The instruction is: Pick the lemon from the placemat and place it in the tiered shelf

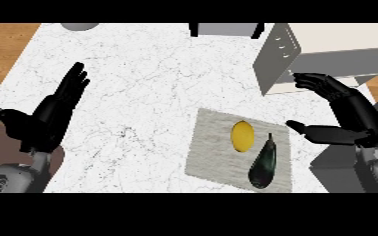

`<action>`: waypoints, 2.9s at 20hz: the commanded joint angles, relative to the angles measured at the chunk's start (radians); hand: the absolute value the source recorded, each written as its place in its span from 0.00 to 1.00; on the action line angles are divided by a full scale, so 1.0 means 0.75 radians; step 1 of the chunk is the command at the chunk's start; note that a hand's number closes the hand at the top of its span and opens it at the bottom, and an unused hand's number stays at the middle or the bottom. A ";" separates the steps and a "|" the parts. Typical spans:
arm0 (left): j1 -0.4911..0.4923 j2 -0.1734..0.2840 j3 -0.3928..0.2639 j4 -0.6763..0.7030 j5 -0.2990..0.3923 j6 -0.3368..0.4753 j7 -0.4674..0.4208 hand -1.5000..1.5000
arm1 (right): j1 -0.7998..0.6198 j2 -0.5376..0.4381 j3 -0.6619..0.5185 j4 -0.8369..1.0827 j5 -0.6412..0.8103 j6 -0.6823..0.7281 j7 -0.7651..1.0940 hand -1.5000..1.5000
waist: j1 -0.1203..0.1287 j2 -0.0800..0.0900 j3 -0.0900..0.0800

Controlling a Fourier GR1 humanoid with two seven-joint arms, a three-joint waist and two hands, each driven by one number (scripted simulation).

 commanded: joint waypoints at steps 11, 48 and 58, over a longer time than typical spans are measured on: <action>0.139 -0.022 0.007 -0.160 -0.062 0.011 0.039 0.50 | 0.107 -0.154 0.123 -0.263 0.324 0.080 0.184 0.00 | -0.019 0.010 0.043; 0.011 -0.214 0.261 -0.132 -0.230 -0.226 0.186 0.50 | -0.172 0.334 0.455 -0.134 1.037 0.499 0.943 0.00 | -0.023 0.014 0.044; 0.095 -0.261 0.291 -0.166 -0.277 -0.274 0.172 0.50 | -0.306 0.318 0.360 0.186 1.231 0.543 0.811 0.00 | -0.015 0.017 0.044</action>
